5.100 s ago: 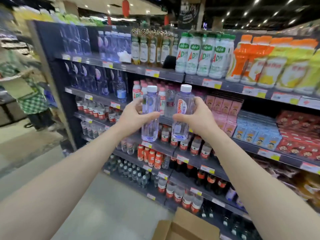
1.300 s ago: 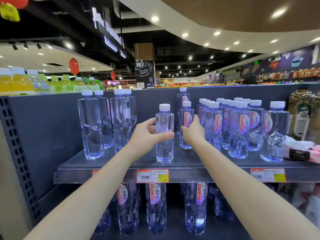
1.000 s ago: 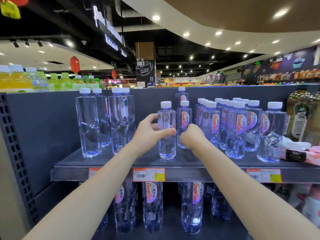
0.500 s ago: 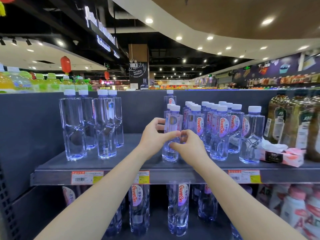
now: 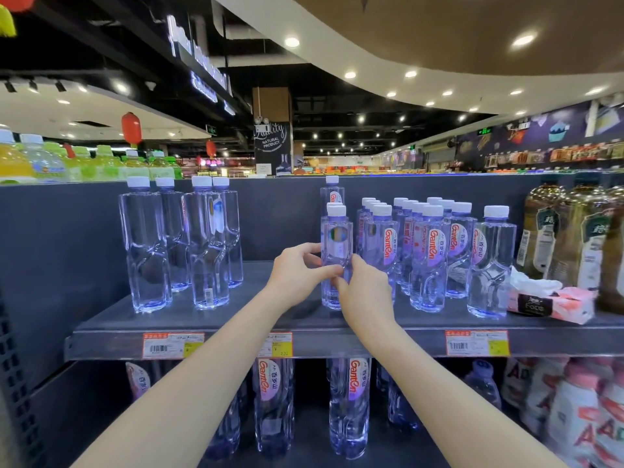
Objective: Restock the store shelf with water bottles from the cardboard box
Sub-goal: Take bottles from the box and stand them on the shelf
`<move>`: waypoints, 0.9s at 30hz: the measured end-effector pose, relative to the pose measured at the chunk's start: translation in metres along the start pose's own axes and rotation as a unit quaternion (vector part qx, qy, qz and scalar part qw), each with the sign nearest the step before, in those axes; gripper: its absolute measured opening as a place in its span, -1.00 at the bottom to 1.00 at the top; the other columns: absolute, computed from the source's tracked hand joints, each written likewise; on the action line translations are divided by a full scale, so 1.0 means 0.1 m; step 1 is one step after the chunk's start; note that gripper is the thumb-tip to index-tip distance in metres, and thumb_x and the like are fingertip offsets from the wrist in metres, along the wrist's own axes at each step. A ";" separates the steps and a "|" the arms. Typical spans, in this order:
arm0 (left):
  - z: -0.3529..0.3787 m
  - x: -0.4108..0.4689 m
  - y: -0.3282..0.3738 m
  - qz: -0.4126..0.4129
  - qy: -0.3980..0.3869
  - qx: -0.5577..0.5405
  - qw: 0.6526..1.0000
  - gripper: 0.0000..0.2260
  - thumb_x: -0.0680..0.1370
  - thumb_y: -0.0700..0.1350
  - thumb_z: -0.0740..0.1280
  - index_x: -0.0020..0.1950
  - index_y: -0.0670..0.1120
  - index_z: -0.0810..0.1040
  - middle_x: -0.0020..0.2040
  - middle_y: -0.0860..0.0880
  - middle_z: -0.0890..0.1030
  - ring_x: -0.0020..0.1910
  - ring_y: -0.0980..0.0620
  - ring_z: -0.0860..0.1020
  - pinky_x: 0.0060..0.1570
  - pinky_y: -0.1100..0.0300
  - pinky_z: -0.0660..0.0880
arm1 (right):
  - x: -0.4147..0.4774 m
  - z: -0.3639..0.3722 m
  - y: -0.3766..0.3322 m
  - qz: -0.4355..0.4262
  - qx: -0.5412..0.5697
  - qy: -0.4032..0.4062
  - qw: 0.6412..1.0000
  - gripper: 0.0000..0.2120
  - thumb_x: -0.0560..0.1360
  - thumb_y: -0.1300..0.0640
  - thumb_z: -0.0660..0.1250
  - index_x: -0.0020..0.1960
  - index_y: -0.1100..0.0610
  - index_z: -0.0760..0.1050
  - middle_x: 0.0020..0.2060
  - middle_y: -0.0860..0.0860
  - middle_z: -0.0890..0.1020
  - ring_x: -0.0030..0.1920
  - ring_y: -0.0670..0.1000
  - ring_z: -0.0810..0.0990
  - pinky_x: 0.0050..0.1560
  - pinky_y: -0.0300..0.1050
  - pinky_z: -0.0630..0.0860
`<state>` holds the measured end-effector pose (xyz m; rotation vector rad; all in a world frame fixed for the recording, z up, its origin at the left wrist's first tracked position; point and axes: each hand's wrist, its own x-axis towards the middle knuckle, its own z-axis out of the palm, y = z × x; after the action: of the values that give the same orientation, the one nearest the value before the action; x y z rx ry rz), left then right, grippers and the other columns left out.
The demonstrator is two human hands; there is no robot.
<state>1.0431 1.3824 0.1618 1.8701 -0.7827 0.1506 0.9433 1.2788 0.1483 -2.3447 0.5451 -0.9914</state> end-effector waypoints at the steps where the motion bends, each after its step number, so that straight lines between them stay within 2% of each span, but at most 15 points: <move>1: 0.01 0.00 0.00 0.001 0.000 0.000 1.000 -0.57 0.41 0.16 0.60 0.26 0.20 0.68 -0.03 0.10 0.76 0.08 0.10 0.69 0.16 -0.09 0.66 | 0.00 0.01 0.00 0.000 -0.003 0.000 1.000 -0.79 0.62 0.05 0.32 0.17 0.15 0.45 -0.03 0.13 0.65 0.00 0.23 0.64 -0.02 0.12 0.60; 5: 0.02 0.01 0.00 -0.003 -0.001 -0.007 1.000 -0.59 0.44 0.13 0.60 0.28 0.21 0.67 0.01 0.09 0.75 0.09 0.10 0.68 0.14 -0.06 0.67 | 0.02 0.01 -0.01 0.001 -0.012 -0.003 1.000 -0.77 0.62 0.06 0.32 0.20 0.16 0.45 -0.01 0.14 0.65 0.01 0.24 0.65 0.00 0.13 0.61; 9: 0.02 -0.03 0.04 -0.009 -0.002 -0.013 1.000 -0.55 0.48 0.07 0.59 0.36 0.13 0.65 0.04 0.07 0.74 0.11 0.06 0.68 0.04 0.02 0.70 | 0.01 -0.01 -0.01 -0.003 -0.001 -0.013 1.000 -0.75 0.62 0.04 0.34 0.23 0.14 0.46 0.00 0.13 0.65 0.02 0.22 0.65 0.04 0.17 0.62; 13: 0.03 -0.07 0.08 -0.003 0.003 0.044 0.999 -0.52 0.51 0.11 0.56 0.41 0.07 0.60 0.06 0.09 0.72 0.12 0.08 0.65 -0.02 0.25 0.49 | 0.01 -0.08 0.02 0.000 0.020 -0.032 0.999 -0.64 0.62 0.05 0.35 0.36 0.17 0.44 0.07 0.14 0.65 0.07 0.18 0.64 0.04 0.11 0.61; 17: -0.02 -0.18 0.14 -0.011 0.018 0.095 0.995 -0.41 0.55 0.15 0.50 0.52 -0.02 0.48 0.25 0.00 0.64 0.20 0.01 0.59 0.14 0.18 0.43 | 0.05 -0.19 0.06 0.015 0.019 -0.081 0.996 -0.64 0.62 0.10 0.35 0.37 0.19 0.46 0.11 0.13 0.62 0.00 0.11 0.61 -0.03 -0.01 0.57; 20: -0.08 -0.34 0.10 0.002 0.016 0.173 0.985 -0.40 0.57 0.19 0.46 0.54 -0.03 0.45 0.31 -0.02 0.60 0.24 -0.02 0.58 0.24 0.09 0.50 | 0.09 -0.26 0.09 0.007 -0.027 -0.102 0.994 -0.78 0.60 0.22 0.27 0.22 0.22 0.52 0.12 0.19 0.62 0.04 0.20 0.61 -0.07 -0.03 0.55; 22: -0.12 -0.47 0.08 0.009 0.009 0.231 0.973 -0.41 0.59 0.19 0.42 0.55 -0.02 0.43 0.36 -0.04 0.57 0.34 -0.04 0.55 0.34 -0.01 0.50 | 0.08 -0.29 0.09 -0.008 -0.046 -0.109 0.993 -0.79 0.56 0.28 0.24 0.16 0.22 0.54 0.08 0.20 0.64 0.03 0.22 0.60 -0.09 -0.02 0.54; 25: -0.16 -0.68 0.10 0.013 0.007 0.286 0.958 -0.47 0.64 0.16 0.35 0.56 -0.02 0.41 0.43 -0.03 0.53 0.42 -0.02 0.51 0.38 -0.06 0.48 | -0.02 -0.33 0.10 -0.046 -0.041 -0.124 0.990 -0.58 0.53 0.29 0.23 0.35 0.12 0.54 0.16 0.14 0.65 0.15 0.21 0.61 0.10 0.07 0.61; 27: -0.18 -0.83 0.18 0.018 0.017 0.294 0.955 -0.50 0.64 0.10 0.32 0.56 -0.04 0.43 0.45 -0.05 0.53 0.44 -0.04 0.50 0.39 -0.07 0.47 | -0.13 -0.38 0.11 -0.071 -0.039 -0.135 0.988 -0.53 0.54 0.26 0.23 0.42 0.05 0.50 0.25 0.13 0.63 0.24 0.20 0.59 0.22 0.10 0.57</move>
<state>0.9728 1.4306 0.1469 2.4038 -0.8033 0.4798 0.9044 1.2656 0.1571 -2.5631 0.3194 -0.7044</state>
